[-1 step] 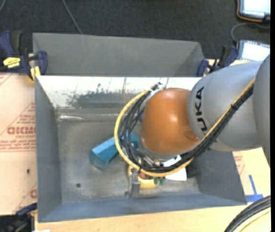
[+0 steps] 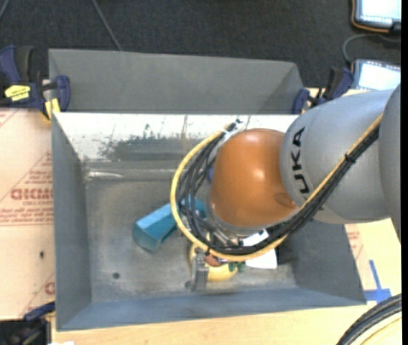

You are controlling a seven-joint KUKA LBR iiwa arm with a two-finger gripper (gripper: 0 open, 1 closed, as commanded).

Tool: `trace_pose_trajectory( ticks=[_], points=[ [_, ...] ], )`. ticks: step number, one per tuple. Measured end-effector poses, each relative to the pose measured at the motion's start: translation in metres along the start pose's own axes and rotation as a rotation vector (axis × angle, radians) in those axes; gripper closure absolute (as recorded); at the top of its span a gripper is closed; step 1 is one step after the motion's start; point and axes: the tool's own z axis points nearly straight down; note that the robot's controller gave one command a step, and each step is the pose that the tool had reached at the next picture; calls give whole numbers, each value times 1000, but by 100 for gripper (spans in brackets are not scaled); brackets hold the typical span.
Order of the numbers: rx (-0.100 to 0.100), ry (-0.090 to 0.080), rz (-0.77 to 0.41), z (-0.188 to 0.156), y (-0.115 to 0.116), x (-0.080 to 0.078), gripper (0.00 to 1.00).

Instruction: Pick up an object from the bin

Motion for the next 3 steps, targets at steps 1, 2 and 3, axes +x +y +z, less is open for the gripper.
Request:
trace_pose_trajectory(
  ticks=[1, 2, 3],
  points=[
    [0, -5, -48, 65, 19, -74, 0],
    [1, -1, -101, 58, 22, -104, 0],
    [1, -3, -110, 13, 22, -112, 0]
  ],
)
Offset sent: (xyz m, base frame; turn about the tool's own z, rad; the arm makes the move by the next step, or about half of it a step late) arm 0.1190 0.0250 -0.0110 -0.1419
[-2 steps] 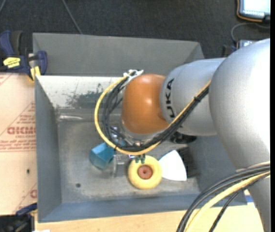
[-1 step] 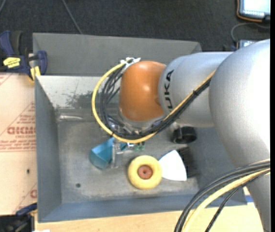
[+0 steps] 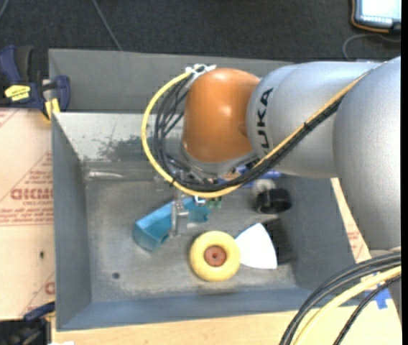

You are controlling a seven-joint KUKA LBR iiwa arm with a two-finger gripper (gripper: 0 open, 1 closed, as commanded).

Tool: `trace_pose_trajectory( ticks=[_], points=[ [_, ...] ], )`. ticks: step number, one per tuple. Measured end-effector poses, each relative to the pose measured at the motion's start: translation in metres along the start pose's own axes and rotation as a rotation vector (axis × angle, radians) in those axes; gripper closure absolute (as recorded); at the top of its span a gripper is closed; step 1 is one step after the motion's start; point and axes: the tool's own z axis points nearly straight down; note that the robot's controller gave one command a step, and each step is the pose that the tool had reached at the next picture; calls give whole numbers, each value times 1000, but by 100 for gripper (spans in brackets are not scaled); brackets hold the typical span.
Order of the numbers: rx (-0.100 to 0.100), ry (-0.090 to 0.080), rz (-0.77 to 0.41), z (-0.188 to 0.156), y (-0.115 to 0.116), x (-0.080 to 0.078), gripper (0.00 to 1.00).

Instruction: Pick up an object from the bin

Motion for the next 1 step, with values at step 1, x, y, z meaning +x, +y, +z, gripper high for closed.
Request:
trace_pose_trajectory(
  ticks=[1],
  points=[
    [0, -9, -53, 45, -12, -1, 0]
  ],
)
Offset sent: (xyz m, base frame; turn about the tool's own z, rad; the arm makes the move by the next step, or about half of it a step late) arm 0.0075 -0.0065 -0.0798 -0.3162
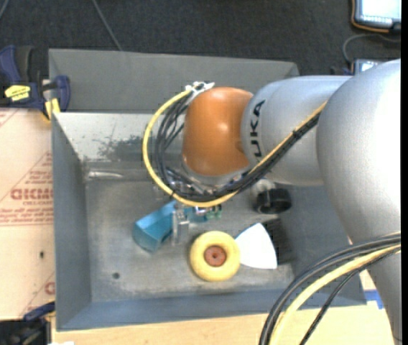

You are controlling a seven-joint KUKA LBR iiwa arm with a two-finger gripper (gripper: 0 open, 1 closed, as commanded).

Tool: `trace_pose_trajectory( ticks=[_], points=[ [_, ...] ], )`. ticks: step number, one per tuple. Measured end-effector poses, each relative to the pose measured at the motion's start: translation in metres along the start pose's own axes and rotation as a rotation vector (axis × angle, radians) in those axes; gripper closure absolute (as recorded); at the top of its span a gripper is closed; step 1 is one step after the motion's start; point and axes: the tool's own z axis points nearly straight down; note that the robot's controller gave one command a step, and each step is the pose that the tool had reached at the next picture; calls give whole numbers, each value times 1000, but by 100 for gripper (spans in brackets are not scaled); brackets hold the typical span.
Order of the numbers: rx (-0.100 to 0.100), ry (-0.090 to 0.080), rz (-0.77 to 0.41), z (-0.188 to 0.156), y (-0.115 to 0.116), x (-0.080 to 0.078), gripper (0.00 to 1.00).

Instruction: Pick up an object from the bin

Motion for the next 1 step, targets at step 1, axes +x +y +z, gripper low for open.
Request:
trace_pose_trajectory(
  ticks=[1],
  points=[
    [-2, 10, -260, 34, 3, -6, 100]
  ],
)
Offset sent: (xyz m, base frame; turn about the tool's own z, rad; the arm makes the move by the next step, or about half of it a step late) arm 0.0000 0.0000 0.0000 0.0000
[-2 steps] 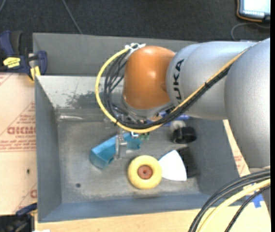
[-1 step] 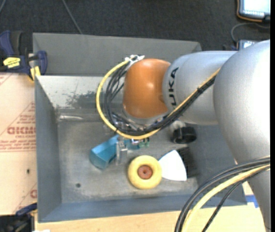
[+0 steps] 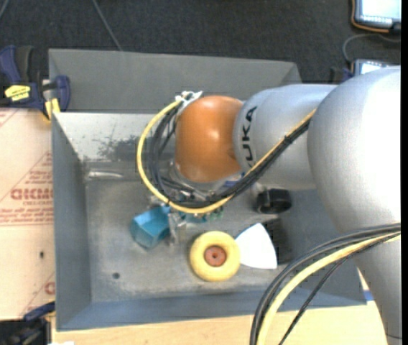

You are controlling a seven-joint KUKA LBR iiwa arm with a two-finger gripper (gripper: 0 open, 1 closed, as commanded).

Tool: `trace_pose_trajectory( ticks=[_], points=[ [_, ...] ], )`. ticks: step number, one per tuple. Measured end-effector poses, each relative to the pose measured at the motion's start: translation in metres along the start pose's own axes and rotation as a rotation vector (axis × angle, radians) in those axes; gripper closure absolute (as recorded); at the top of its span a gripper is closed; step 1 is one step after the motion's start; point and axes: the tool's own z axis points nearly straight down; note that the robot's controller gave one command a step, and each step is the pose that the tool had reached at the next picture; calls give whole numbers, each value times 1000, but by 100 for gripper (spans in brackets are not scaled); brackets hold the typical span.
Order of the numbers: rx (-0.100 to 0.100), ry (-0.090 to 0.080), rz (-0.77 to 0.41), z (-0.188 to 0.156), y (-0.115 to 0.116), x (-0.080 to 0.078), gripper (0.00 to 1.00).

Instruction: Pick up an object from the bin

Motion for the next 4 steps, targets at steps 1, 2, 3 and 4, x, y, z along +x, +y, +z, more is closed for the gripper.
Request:
trace_pose_trajectory(
  ticks=[1, 2, 3, 4],
  points=[
    [0, 0, 1, 0, 0, 0, 100],
    [-1, 1, 1, -4, 0, 1, 100],
    [-2, 8, 2, -22, 0, 3, 100],
    [0, 3, 3, -42, -1, 2, 100]
  ],
)
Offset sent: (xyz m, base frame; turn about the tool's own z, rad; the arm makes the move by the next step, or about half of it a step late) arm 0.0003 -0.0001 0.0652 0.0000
